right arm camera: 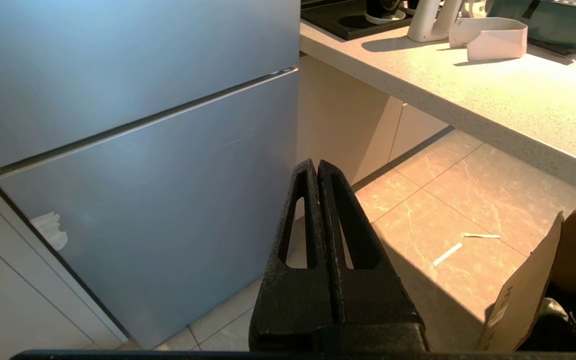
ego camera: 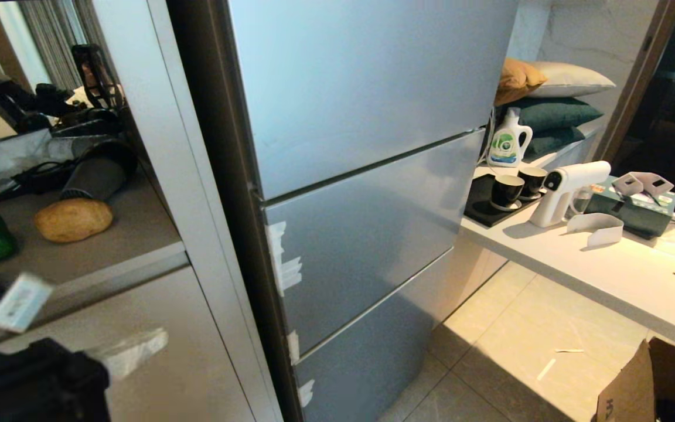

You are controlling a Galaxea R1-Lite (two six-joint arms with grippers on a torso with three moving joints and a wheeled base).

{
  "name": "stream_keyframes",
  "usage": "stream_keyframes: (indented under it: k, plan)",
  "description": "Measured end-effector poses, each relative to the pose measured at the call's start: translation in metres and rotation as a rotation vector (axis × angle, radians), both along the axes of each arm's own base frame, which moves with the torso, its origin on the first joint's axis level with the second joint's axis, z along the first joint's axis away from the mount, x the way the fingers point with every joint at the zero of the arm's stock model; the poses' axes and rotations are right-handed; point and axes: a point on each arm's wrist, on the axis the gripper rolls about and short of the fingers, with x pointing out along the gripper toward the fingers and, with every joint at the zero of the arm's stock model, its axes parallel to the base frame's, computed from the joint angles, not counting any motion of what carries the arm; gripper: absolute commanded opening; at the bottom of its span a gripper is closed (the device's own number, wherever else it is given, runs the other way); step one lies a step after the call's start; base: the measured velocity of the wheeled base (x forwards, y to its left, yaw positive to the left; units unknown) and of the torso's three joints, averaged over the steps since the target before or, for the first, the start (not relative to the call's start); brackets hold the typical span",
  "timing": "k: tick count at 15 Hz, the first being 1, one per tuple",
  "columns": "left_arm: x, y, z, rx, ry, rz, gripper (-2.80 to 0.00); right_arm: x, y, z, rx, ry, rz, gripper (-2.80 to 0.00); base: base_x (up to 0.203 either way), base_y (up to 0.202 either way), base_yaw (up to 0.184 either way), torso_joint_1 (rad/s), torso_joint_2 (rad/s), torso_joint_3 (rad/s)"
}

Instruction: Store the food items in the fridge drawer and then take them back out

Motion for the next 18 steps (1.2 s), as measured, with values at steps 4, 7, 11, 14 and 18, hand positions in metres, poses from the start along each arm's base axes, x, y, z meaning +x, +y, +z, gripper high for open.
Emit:
stream_keyframes:
  k: [4,7,11,14,18]
  plan:
    - [0.046,-0.042,0.002,0.045,-0.084,0.097,-2.80,0.000,0.000,0.000,0.005,0.000,-0.002,-2.80,0.000,0.000,0.000,0.000,0.00,0.000]
    - [0.066,-0.053,0.001,0.025,-0.159,0.210,-2.80,0.000,0.000,0.000,0.006,0.000,-0.003,-2.80,0.000,0.000,0.000,0.000,0.00,0.000]
    - [0.080,-0.060,-0.005,0.021,-0.159,0.212,-2.80,0.000,0.000,0.000,0.007,0.000,-0.003,-2.80,0.000,0.000,0.000,0.000,0.00,0.000]
    - [0.095,-0.067,-0.005,-0.009,-0.209,0.210,-2.80,0.000,0.000,0.000,0.007,0.000,-0.003,-2.80,0.000,0.000,0.000,0.000,0.00,0.000]
    - [0.114,-0.077,-0.007,-0.025,-0.237,0.208,-2.80,0.000,0.000,0.000,0.008,0.000,-0.003,-2.80,0.000,0.000,0.000,0.000,0.00,0.000]
